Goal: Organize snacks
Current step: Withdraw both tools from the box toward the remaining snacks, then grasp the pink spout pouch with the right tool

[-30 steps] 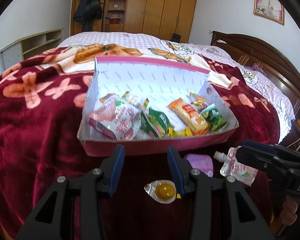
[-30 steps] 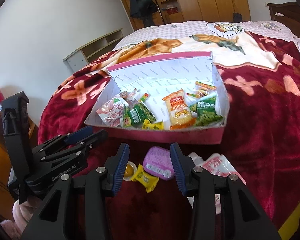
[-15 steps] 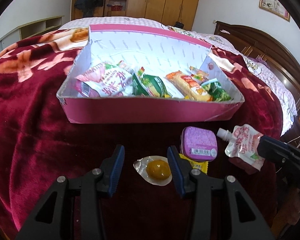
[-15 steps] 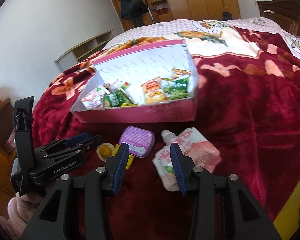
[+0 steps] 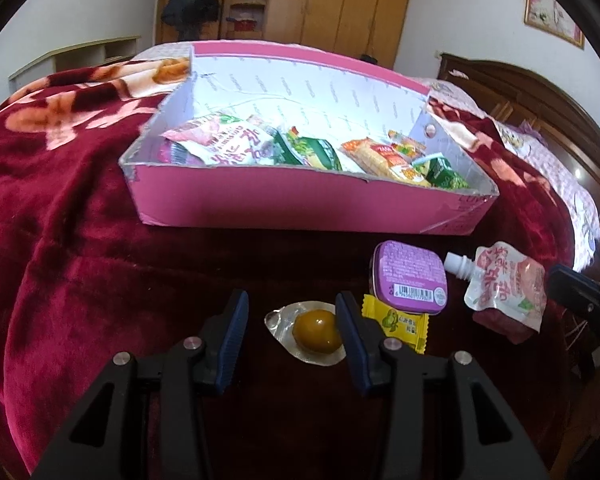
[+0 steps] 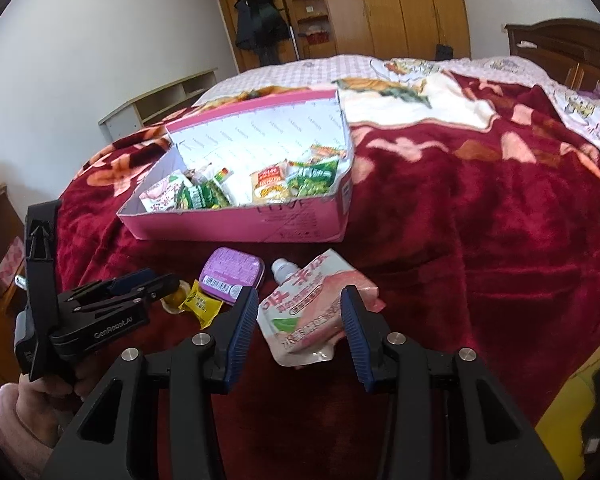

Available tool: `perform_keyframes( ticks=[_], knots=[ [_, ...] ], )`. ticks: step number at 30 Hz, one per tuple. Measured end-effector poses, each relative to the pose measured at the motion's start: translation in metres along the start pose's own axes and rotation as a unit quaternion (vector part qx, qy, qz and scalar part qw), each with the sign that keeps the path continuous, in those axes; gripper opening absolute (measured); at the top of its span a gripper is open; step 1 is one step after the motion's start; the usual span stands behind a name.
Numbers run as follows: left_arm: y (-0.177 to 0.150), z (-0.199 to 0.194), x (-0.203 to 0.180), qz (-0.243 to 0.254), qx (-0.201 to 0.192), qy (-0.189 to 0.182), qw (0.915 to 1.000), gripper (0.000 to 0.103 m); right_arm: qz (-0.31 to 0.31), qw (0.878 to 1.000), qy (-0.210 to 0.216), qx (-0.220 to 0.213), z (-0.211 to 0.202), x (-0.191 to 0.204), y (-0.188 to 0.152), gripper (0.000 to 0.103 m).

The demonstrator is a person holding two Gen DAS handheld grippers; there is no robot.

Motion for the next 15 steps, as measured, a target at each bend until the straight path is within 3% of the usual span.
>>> perform_keyframes(
  ticks=[8,15],
  knots=[
    [-0.017,0.009,-0.008,0.01,0.025,-0.007,0.9996,0.048,0.033,0.999,-0.022,0.004,0.007,-0.029,0.0,0.058],
    [-0.018,0.018,-0.013,0.024,0.033,0.011,0.9991,0.052,0.068,0.997,0.002,0.031,0.035,-0.038,-0.006,0.059]
  ],
)
Point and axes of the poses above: each gripper's, at about its wrist camera, not at the fingertips, and z roughly the way its jaws point, x to its left, y to its top, the point moved 9 cm from there along z, roughly the way its jaws point, and after that the axes turned 5 degrees about x, right-handed, at the moved point
